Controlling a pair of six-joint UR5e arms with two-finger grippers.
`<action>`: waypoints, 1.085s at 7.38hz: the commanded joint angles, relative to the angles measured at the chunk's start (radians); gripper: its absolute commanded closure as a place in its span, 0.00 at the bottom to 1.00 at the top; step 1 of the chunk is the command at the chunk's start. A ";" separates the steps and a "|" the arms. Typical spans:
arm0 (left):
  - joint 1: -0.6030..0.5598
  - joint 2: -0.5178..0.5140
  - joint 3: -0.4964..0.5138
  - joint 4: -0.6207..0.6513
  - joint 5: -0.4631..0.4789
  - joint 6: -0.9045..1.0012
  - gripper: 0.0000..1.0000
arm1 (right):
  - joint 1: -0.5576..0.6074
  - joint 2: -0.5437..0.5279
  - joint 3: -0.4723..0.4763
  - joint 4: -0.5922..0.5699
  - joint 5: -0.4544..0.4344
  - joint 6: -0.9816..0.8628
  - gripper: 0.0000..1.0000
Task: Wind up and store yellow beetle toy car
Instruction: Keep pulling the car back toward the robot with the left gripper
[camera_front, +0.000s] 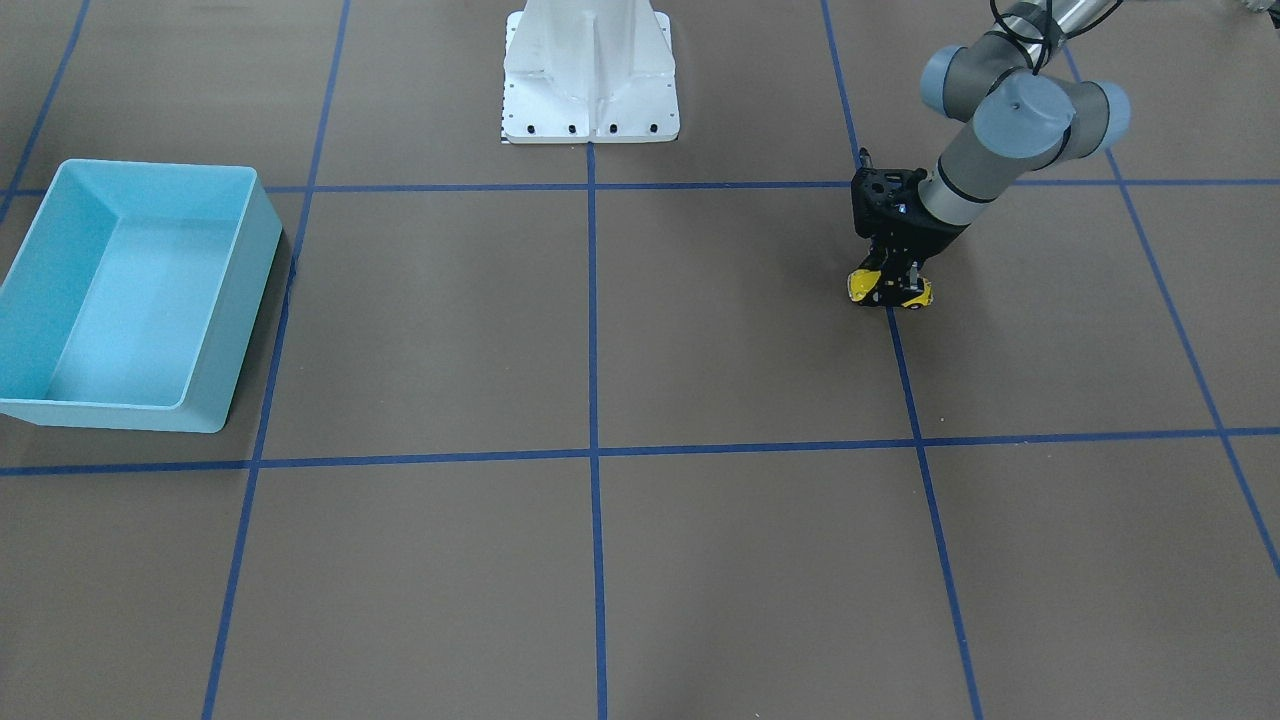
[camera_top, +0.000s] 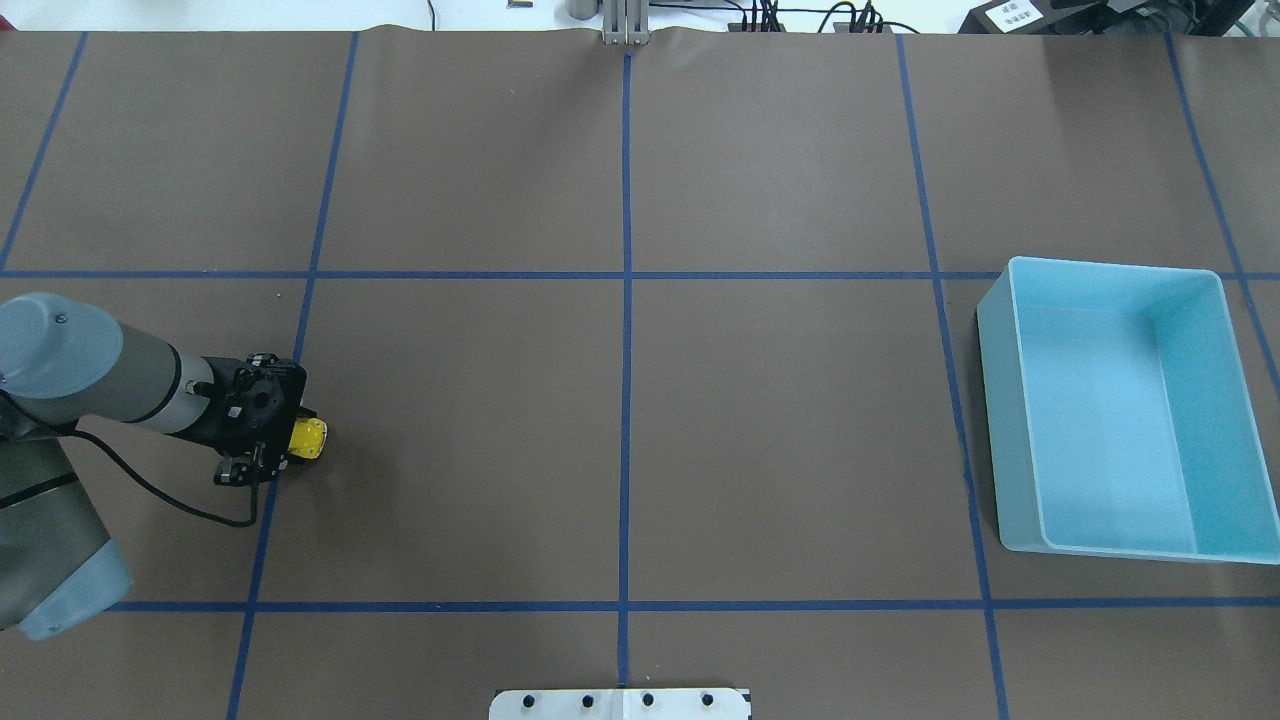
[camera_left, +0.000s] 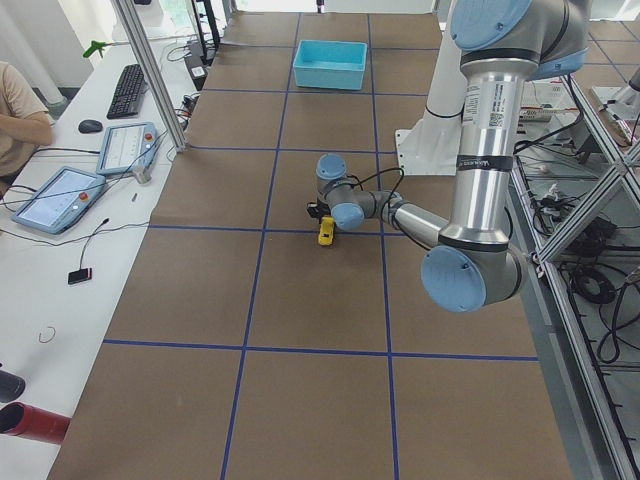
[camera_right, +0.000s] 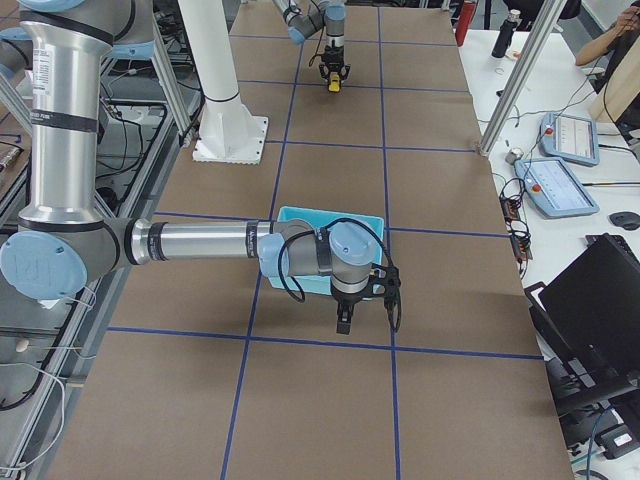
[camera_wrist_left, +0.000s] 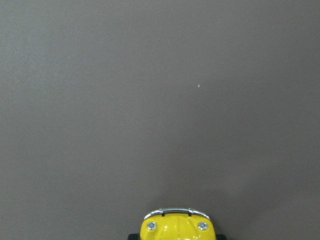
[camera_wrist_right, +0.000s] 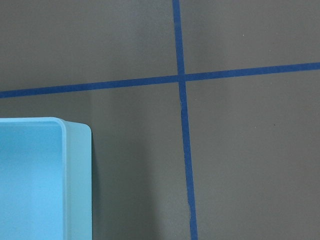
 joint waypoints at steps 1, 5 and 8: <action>-0.006 0.015 0.002 -0.018 -0.006 0.000 0.88 | 0.000 0.000 0.000 0.000 0.001 0.000 0.01; -0.006 0.026 0.003 -0.037 -0.006 0.000 0.88 | 0.000 0.000 0.000 0.002 0.000 0.000 0.01; -0.009 0.024 0.014 -0.040 -0.006 0.042 0.01 | 0.000 0.000 0.000 0.000 0.000 0.000 0.01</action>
